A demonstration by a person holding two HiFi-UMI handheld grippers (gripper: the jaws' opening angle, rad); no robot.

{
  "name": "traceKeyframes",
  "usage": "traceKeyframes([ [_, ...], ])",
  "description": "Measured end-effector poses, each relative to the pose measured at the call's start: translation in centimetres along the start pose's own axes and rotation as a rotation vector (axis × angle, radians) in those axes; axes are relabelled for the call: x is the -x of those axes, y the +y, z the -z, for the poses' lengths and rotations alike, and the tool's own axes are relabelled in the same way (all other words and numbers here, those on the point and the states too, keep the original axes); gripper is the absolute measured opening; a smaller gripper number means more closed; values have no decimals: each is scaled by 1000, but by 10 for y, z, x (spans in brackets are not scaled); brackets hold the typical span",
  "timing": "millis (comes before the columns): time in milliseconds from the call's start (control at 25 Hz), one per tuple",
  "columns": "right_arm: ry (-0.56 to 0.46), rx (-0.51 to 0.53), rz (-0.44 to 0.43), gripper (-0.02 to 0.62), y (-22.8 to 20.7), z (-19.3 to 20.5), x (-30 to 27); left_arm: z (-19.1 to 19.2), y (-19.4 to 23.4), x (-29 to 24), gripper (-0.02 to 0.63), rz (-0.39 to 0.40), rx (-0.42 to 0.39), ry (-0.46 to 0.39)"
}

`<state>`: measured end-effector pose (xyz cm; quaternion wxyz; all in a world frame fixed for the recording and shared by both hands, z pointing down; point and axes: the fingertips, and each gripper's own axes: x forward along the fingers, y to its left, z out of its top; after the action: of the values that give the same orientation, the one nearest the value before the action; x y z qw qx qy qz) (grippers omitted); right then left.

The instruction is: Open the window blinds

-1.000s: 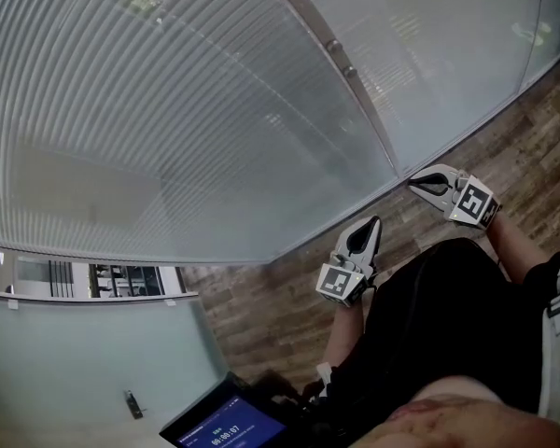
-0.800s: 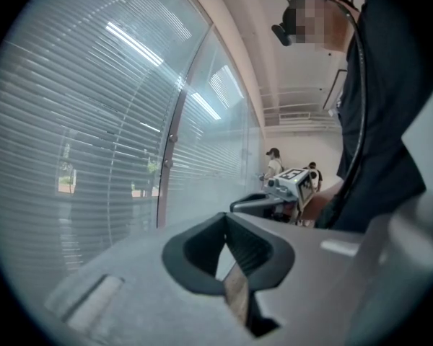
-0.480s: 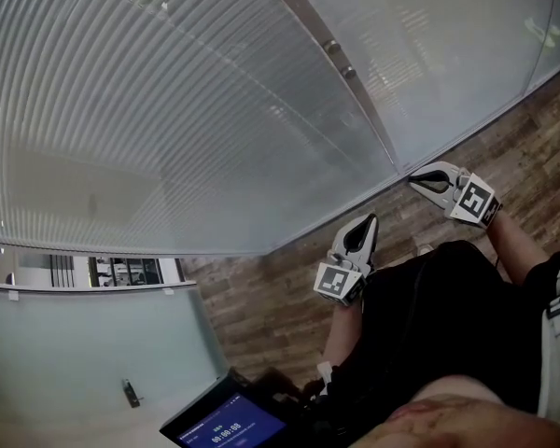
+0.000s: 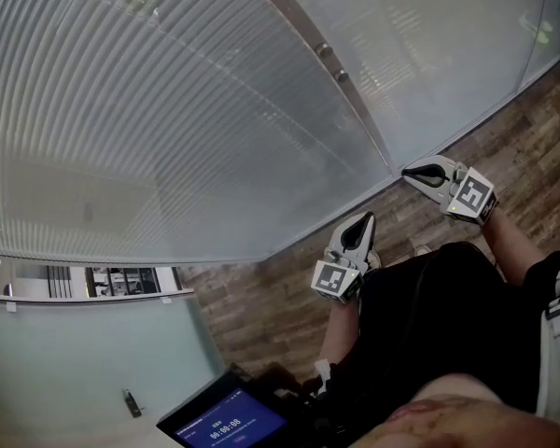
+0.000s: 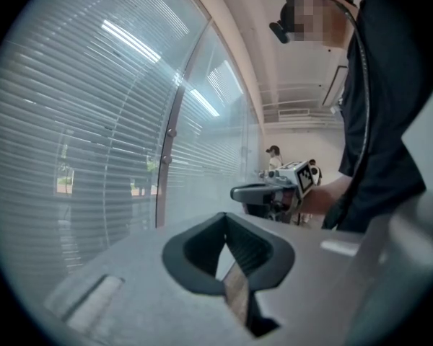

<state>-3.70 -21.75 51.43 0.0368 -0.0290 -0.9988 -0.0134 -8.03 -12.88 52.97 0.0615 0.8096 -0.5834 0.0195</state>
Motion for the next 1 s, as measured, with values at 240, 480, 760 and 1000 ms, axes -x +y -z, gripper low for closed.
traceKeyframes([
  [240,5,6,75,5,-14,-7,-3,-5,10,-5,-2,63,5,-16],
  [480,0,27,112,5,-28,-40,-29,-16,27,-3,-2,125,6,3],
  [760,78,148,305,5,-81,-45,-48,-1,46,-4,-2,183,24,6],
  [1000,126,287,408,6,-108,-99,-69,-19,63,1,-2,225,36,-3],
])
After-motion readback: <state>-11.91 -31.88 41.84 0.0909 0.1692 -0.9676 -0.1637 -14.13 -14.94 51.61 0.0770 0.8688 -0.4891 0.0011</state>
